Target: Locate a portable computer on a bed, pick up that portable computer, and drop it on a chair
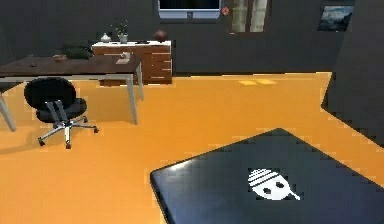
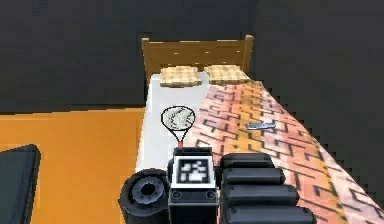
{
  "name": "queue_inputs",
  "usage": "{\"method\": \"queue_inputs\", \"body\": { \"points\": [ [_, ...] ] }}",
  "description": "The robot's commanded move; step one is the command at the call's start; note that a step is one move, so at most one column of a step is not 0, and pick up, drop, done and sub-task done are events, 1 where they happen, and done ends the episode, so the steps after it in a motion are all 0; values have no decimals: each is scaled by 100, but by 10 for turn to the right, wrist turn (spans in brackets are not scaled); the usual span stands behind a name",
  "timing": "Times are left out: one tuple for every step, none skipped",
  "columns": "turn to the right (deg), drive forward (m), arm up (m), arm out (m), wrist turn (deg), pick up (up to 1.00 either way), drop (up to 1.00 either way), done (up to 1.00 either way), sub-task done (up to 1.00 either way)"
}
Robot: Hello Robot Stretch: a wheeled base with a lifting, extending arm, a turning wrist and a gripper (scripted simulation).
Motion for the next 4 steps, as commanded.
{"method": "queue_inputs", "body": {
  "points": [
    [-450, 0, 0, 0, 0, 0, 0, 0, 0],
    [-360, 0, 0, 0, 0, 0, 0, 0, 0],
    [0, 10, 0, 0, 0, 0, 0, 0, 0],
    [0, 100, 0, 0, 0, 0, 0, 0, 0]
  ]
}}
